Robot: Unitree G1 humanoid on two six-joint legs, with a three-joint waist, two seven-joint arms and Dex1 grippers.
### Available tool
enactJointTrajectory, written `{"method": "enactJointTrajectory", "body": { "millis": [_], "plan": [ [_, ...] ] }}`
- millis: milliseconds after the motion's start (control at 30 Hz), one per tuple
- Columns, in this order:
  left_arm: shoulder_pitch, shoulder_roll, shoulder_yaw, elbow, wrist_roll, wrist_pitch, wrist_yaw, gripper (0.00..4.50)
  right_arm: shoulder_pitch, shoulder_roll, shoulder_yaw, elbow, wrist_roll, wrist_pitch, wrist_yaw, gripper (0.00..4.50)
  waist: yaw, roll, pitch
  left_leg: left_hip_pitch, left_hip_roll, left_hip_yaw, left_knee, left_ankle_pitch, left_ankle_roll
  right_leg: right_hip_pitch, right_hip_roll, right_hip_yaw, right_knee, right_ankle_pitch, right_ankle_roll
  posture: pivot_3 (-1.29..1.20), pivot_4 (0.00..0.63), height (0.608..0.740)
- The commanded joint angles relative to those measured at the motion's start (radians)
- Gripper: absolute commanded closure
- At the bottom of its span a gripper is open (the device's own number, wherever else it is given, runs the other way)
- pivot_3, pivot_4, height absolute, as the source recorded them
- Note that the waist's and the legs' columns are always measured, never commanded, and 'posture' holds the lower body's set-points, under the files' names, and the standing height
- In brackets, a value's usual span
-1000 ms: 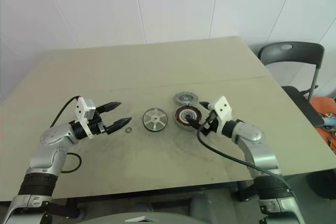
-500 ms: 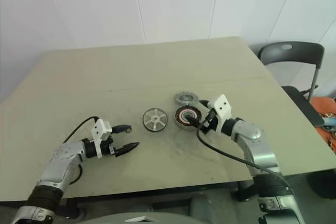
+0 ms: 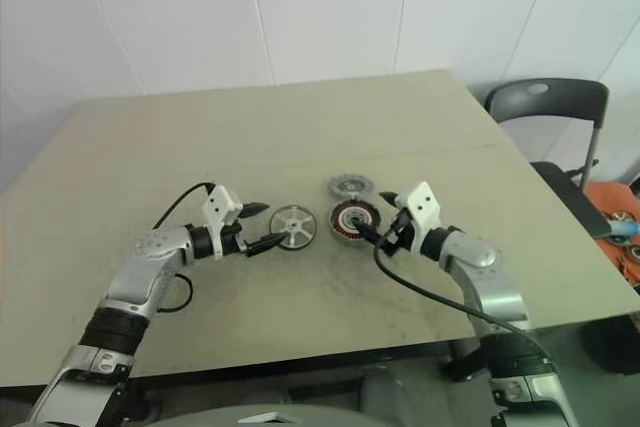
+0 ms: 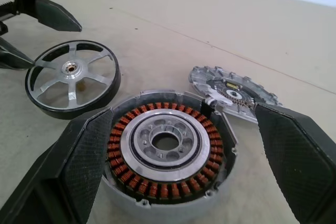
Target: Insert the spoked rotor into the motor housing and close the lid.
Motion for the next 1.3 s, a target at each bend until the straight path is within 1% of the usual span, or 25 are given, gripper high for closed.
{"method": "enactJointTrajectory", "body": {
  "millis": [33, 133, 200, 300, 367, 500, 600, 867, 967, 1067, 1200, 1300],
  "plan": [
    [0.004, 0.013, 0.031, -0.014, -0.030, 0.001, -0.007, 0.01, -0.014, 0.001, -0.010, -0.024, 0.002, -0.017, 0.001, 0.00, 0.001, 0.000, 0.000, 0.000, 0.000, 0.000, 0.000, -0.002, 0.003, 0.001, 0.000, 0.000, 0.000, 0.000, 0.000, 0.00, 0.000, 0.740],
    [0.002, 0.028, 0.035, 0.042, -0.007, -0.043, -0.002, 0.01, -0.013, -0.001, -0.010, -0.025, 0.002, -0.017, 0.002, 0.00, 0.000, 0.000, 0.000, 0.001, 0.000, 0.000, 0.000, -0.002, 0.003, 0.007, 0.001, 0.000, -0.001, 0.000, 0.000, 0.00, 0.000, 0.740],
    [0.001, 0.041, 0.036, 0.082, 0.008, -0.074, 0.002, 0.01, -0.013, -0.001, -0.011, -0.025, 0.002, -0.016, 0.002, 0.00, -0.001, 0.000, 0.000, 0.002, 0.001, 0.000, 0.000, -0.002, 0.003, 0.008, 0.002, 0.000, -0.001, -0.003, 0.004, 0.00, 0.000, 0.740],
    [0.002, 0.062, 0.030, 0.131, 0.034, -0.114, -0.001, 0.01, -0.013, 0.000, -0.009, -0.025, 0.001, -0.017, 0.002, 0.00, -0.002, 0.000, 0.000, 0.003, 0.003, 0.001, 0.000, -0.002, 0.003, 0.008, 0.004, 0.000, -0.001, -0.002, 0.003, 0.00, 0.000, 0.740],
    [0.000, 0.068, 0.029, 0.148, 0.035, -0.121, -0.009, 0.01, -0.015, 0.001, -0.007, -0.024, 0.000, -0.016, 0.002, 0.00, -0.001, 0.000, 0.000, 0.002, 0.004, 0.001, 0.000, -0.002, 0.003, 0.007, 0.005, 0.000, -0.001, 0.000, 0.000, 0.00, 0.000, 0.740],
    [-0.012, 0.075, 0.025, 0.173, 0.035, -0.125, -0.021, 0.01, -0.014, 0.000, -0.007, -0.025, 0.001, -0.015, 0.004, 0.00, 0.000, 0.000, 0.000, 0.002, 0.004, 0.001, 0.000, -0.002, 0.003, 0.007, 0.005, 0.000, -0.001, 0.001, -0.001, 0.00, 0.000, 0.740],
    [-0.036, 0.061, 0.019, 0.191, 0.037, -0.109, -0.016, 0.01, -0.014, -0.004, -0.008, -0.023, 0.000, -0.016, 0.006, 0.00, 0.000, 0.000, 0.000, 0.002, 0.005, 0.001, 0.000, -0.002, 0.003, 0.007, 0.005, 0.000, -0.001, 0.001, -0.001, 0.00, 0.000, 0.740],
    [-0.066, 0.101, 0.041, 0.138, -0.008, 0.013, -0.077, 0.01, -0.017, -0.005, -0.006, -0.012, -0.005, -0.019, 0.008, 0.00, -0.004, 0.000, 0.001, 0.002, 0.005, 0.002, 0.000, -0.002, 0.003, 0.007, 0.005, 0.000, -0.001, 0.001, -0.001, 0.00, 0.000, 0.740],
    [-0.059, 0.072, 0.033, 0.075, -0.018, 0.053, -0.045, 0.01, -0.017, -0.004, -0.004, -0.005, -0.008, -0.021, 0.010, 0.00, 0.000, 0.000, 0.001, 0.002, 0.005, 0.001, 0.000, -0.002, 0.003, 0.007, 0.005, 0.000, -0.001, 0.001, -0.001, 0.00, 0.000, 0.740],
    [-0.056, 0.088, 0.024, 0.045, -0.003, 0.065, -0.048, 0.01, -0.017, -0.001, -0.003, -0.005, -0.011, -0.021, 0.013, 0.00, 0.000, 0.000, 0.001, 0.002, 0.005, 0.001, 0.000, -0.002, 0.003, 0.007, 0.005, 0.000, -0.001, 0.001, -0.001, 0.00, 0.000, 0.740],
    [-0.062, 0.085, 0.029, 0.022, -0.012, 0.089, -0.047, 0.01, -0.018, 0.003, -0.003, -0.002, -0.015, -0.022, 0.015, 0.00, -0.003, 0.000, 0.001, 0.002, 0.005, 0.002, 0.000, -0.002, 0.003, 0.007, 0.006, 0.000, -0.001, 0.001, -0.001, 0.00, 0.000, 0.740],
    [-0.045, 0.112, 0.044, 0.022, -0.017, 0.081, -0.071, 0.01, -0.020, 0.005, -0.002, -0.001, -0.016, -0.022, 0.015, 0.00, -0.002, 0.000, 0.001, 0.002, 0.005, 0.001, 0.000, -0.002, 0.003, 0.007, 0.006, 0.000, -0.001, 0.001, -0.001, 0.00, 0.000, 0.740]
  ]
}}
